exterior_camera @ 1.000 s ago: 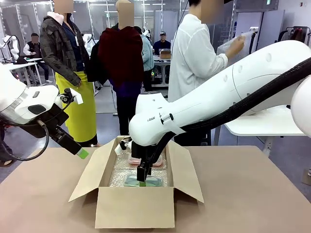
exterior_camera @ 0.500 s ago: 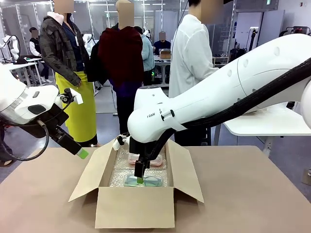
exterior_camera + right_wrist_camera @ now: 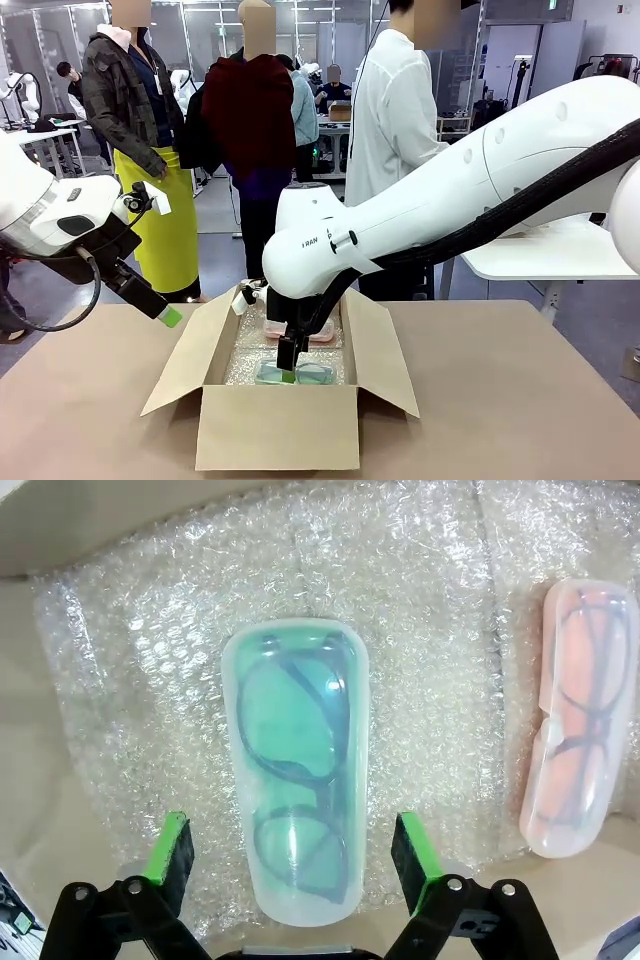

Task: Pack the glasses set securely to prepare it for shipping.
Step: Position the Package Box on the left side of the table.

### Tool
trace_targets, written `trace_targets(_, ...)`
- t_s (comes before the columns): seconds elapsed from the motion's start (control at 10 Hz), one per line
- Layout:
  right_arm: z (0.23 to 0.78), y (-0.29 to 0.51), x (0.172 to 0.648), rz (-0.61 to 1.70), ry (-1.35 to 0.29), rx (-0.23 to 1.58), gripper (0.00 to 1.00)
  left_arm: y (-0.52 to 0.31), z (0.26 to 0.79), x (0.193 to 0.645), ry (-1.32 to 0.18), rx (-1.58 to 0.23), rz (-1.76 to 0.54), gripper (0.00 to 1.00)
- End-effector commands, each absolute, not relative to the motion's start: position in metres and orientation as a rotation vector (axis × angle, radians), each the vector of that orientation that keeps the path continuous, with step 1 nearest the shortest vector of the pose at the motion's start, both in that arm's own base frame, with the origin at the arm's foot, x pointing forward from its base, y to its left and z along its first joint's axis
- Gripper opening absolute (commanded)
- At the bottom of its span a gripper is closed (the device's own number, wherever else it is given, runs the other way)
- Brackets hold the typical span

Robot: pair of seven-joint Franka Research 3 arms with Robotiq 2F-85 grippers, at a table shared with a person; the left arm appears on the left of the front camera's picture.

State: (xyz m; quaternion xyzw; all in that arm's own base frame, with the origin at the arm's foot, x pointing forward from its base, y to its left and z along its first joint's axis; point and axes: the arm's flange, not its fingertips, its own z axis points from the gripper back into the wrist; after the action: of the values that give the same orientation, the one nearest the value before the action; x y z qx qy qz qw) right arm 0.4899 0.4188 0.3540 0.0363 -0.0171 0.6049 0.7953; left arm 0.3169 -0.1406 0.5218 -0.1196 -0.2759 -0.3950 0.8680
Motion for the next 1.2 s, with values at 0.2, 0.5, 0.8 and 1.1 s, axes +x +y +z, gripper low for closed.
trace_targets(0.2,0.357,0.421,0.489,1.306,-0.034,0.079,1.0,-0.138,0.522,0.317,-0.58,-0.263,-0.837,1.0)
trace_targets(0.5,0.357,0.421,0.489,1.306,-0.034,0.079,1.0,-0.138,0.522,0.317,-0.58,-0.263,-0.837,1.0)
trace_targets(0.8,0.427,0.388,0.475,1.209,-0.237,0.029,1.0,-0.138,0.522,0.317,-0.58,-0.263,-0.837,1.0)
trace_targets(1.1,0.476,0.325,0.457,1.065,-0.433,0.078,1.0,-0.138,0.522,0.317,-0.58,-0.263,-0.837,1.0)
